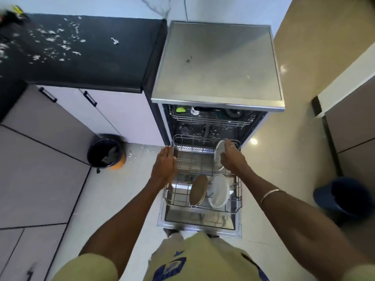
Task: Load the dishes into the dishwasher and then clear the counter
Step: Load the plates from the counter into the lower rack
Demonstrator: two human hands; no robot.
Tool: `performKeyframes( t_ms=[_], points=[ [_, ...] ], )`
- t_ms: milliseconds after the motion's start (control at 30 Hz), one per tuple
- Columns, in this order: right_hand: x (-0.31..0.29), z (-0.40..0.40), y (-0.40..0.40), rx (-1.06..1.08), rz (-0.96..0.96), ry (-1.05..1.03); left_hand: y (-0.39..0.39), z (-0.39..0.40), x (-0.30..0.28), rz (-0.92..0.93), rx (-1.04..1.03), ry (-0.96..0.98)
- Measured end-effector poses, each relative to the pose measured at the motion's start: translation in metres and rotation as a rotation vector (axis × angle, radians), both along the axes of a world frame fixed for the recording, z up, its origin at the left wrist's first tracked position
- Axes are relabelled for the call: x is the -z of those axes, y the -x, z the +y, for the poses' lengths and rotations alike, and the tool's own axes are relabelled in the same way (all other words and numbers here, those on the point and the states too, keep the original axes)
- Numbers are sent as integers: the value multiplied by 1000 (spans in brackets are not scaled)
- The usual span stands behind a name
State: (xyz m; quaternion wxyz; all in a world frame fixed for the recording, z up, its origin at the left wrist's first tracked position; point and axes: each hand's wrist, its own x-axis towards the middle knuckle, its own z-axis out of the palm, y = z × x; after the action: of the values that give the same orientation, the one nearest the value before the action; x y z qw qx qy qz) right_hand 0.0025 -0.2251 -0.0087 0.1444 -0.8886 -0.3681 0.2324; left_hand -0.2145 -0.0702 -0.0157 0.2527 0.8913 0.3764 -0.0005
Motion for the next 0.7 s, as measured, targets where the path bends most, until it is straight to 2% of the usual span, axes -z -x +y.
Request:
performKeyframes(
  t_ms=[300, 600, 700],
  points=[
    [-32, 79, 48, -148, -8, 9, 59, 56, -38, -46, -92, -104],
    [-46, 217, 159, -160, 12, -88, 188, 158, -65, -65, -200, -117],
    [-57, 268, 203, -160, 12, -151, 237, 201, -73, -49, -174, -179]
  ],
)
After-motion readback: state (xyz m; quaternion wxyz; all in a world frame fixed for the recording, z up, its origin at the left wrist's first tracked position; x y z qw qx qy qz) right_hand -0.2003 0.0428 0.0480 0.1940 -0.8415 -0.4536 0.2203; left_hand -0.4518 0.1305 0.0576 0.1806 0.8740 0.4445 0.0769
